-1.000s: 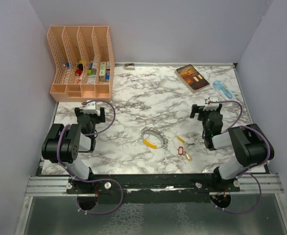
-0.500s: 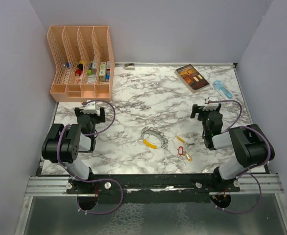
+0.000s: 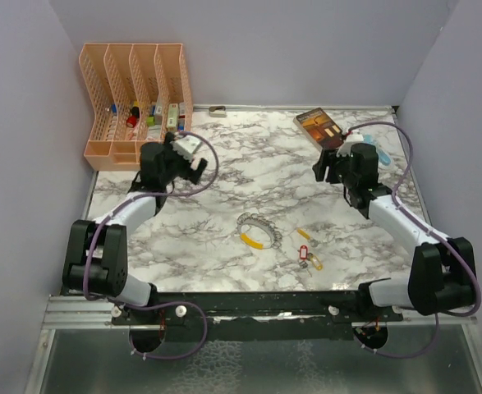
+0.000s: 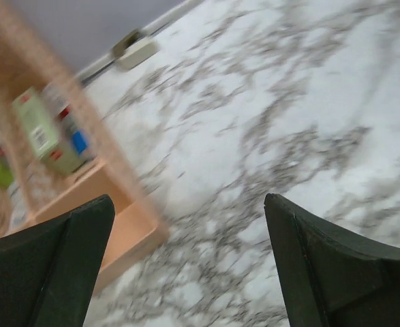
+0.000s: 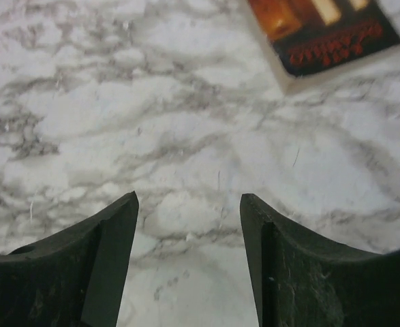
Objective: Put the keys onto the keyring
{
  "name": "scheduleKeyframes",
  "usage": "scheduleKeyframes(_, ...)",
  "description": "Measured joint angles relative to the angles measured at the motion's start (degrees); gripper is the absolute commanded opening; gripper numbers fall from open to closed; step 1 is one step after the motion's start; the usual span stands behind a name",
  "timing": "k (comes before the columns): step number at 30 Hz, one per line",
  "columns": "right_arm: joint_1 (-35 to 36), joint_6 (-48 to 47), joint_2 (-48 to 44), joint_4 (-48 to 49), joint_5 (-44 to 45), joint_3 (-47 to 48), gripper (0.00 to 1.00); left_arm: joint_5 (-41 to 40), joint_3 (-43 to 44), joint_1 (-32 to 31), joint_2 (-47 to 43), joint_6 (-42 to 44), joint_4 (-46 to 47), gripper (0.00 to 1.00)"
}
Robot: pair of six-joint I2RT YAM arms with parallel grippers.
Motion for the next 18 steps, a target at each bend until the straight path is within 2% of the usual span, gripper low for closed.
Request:
scheduleKeyframes(4,0.37,4.11,-2.38,-12.81,-2.78,-0.57,0.6,5.55,11.19,-11.93,1.51,10.27,-16.52,0.86)
scheduleKeyframes(8,0.39,8.11,-5.35,-22.64,-2.91,-0.68,0.6,5.84,13.86,-25.2,5.2,16.85,-24.72,0.81)
scheduleKeyframes(12,0.39,11.1,-7.72,-28.89,-2.71,-0.31,0.6,4.39,12.24,-31.21,9.31,18.97,-28.0,0.72)
scheduleKeyframes(18,0.39,13.7,-8.09,-33.55,-2.58,0.2,0.58,1.73,10.78,-36.74,11.41,20.35,-29.73,0.66)
